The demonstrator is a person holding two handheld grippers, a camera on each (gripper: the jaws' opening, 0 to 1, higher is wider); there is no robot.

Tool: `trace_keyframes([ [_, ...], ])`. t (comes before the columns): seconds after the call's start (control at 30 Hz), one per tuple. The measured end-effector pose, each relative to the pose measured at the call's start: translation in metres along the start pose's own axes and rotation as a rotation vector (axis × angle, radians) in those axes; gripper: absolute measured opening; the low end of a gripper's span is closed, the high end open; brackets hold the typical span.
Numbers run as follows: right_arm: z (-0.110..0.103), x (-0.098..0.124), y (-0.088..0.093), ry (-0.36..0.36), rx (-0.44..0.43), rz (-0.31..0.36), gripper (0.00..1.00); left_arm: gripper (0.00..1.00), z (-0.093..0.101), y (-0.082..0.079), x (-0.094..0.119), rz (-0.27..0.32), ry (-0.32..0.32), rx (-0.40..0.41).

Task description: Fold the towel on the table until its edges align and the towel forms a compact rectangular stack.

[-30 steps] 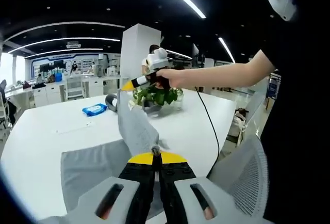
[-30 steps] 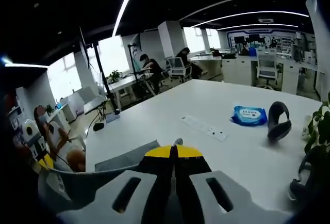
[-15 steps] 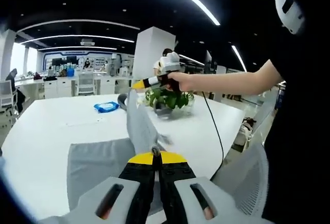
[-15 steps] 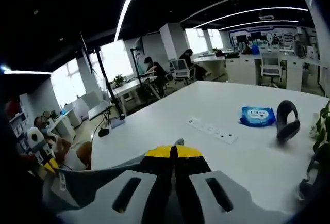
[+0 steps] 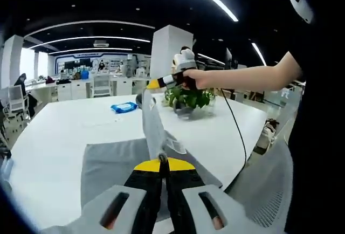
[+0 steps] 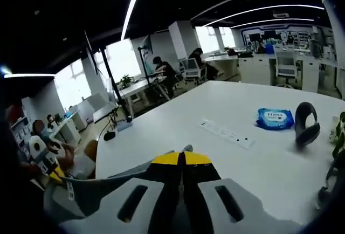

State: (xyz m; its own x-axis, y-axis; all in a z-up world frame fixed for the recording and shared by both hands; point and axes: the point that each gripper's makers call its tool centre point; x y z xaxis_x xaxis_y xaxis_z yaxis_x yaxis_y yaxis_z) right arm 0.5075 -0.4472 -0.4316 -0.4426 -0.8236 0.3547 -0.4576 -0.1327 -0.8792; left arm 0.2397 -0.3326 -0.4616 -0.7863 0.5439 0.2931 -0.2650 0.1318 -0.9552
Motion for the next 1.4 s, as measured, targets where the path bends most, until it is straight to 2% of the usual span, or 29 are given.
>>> trace_keyframes([
  [0.1,-0.003,-0.003,0.000,-0.002,0.003,0.005,0.00,0.01,-0.003,-0.003,0.004,0.024,-0.008,0.000],
  [0.3,-0.005,-0.009,0.005,-0.007,-0.001,-0.008,0.00,0.01,-0.012,0.010,0.004,0.000,-0.039,0.012],
  [0.4,-0.013,-0.011,-0.001,-0.038,-0.093,0.034,0.00,0.01,-0.015,0.015,0.005,-0.010,-0.050,0.033],
  [0.5,-0.008,-0.015,0.009,-0.012,-0.015,-0.032,0.00,0.01,-0.020,0.022,0.005,-0.005,-0.055,0.108],
  [0.6,-0.007,-0.020,0.018,-0.007,-0.030,-0.042,0.00,0.01,-0.023,0.028,0.005,-0.013,-0.059,0.143],
  [0.73,-0.008,-0.026,0.025,-0.011,-0.055,-0.048,0.00,0.01,-0.023,0.040,0.004,-0.050,-0.071,0.123],
  [0.9,-0.015,-0.034,0.028,-0.016,-0.046,-0.065,0.00,0.01,-0.025,0.050,0.007,-0.086,-0.083,0.094],
  [1.0,-0.020,-0.035,0.022,-0.020,-0.042,-0.049,0.00,0.01,-0.028,0.046,0.011,-0.070,-0.088,0.113],
  [1.03,-0.020,-0.035,0.019,-0.020,-0.040,-0.041,0.00,0.01,-0.028,0.040,0.012,-0.046,-0.090,0.120],
  [1.13,-0.022,-0.036,0.008,-0.029,-0.058,-0.005,0.00,0.01,-0.030,0.033,0.015,-0.023,-0.098,0.119],
  [1.27,-0.021,-0.039,0.005,-0.024,-0.060,0.002,0.00,0.01,-0.029,0.021,0.017,0.008,-0.094,0.126],
  [1.37,-0.020,-0.044,0.012,-0.023,-0.064,-0.017,0.00,0.01,-0.038,0.031,0.015,-0.037,-0.122,0.098],
  [1.4,-0.019,-0.045,0.015,-0.021,-0.063,-0.025,0.00,0.01,-0.040,0.040,0.013,-0.073,-0.124,0.112],
])
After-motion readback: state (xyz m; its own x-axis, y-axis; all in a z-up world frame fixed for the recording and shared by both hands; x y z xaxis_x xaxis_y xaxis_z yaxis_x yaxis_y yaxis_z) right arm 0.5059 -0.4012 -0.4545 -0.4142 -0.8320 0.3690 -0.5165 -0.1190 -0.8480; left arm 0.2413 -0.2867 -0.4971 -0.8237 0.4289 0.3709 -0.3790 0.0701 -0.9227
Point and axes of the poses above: the point that each gripper's makers call its tool centre point, and the gripper's own axes: x roughly backward along the fingers, z roughly to its right, y roughly out of its underside, and after that the axes turned 3 degrees about -x, right-handed
